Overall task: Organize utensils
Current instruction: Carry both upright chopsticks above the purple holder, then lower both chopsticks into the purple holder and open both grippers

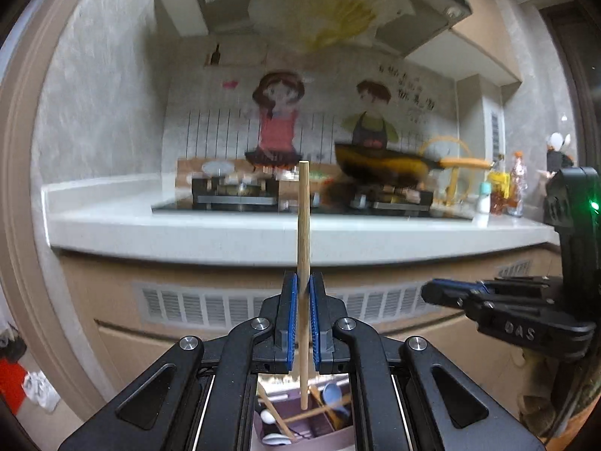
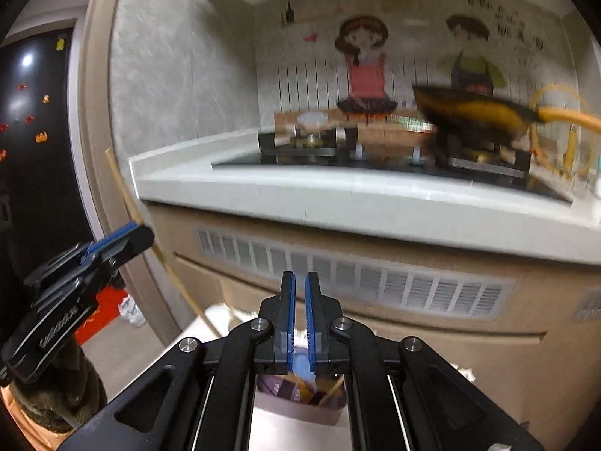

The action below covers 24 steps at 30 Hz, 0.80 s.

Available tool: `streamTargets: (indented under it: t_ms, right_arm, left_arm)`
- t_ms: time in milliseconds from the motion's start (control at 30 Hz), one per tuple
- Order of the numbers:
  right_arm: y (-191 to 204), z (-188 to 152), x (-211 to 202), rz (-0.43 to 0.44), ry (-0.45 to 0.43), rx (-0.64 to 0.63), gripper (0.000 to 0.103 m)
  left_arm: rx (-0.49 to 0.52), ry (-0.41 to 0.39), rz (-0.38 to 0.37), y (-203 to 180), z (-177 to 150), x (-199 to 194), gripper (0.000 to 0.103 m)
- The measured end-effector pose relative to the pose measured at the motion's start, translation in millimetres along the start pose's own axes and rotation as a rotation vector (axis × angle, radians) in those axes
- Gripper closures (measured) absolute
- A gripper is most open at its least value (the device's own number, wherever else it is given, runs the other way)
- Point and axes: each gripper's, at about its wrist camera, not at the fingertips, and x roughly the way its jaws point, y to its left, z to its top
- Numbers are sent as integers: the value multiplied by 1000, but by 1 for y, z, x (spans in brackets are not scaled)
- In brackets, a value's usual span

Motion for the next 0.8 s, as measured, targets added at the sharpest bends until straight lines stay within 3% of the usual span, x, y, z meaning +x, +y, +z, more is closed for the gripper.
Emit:
streamTargets:
  t_ms: [333,500,600,667,733,800]
  right_arm:
    - [-9,-68,45,27,231,-26,97]
    - [-6,-100,52,52,298,-26,97]
    - [-7,-118,55,47,329,-16,97]
    - [-10,-131,55,44,350,7,97]
    - [-16,-144,53,50,369,49,96]
    - [-22,-158,49,43,381,93,85]
  left_arm:
    - [-25,119,-7,11,-42,54,96]
    - [11,258,-25,1,-72,87,94]
    - [-18,322,-33,1,-90,97,92]
    - [-56,334,-27,6,-98,92,82]
    - [-96,328,-16,11,-103,80,60]
    - [-119,321,6,14,-112,61,46]
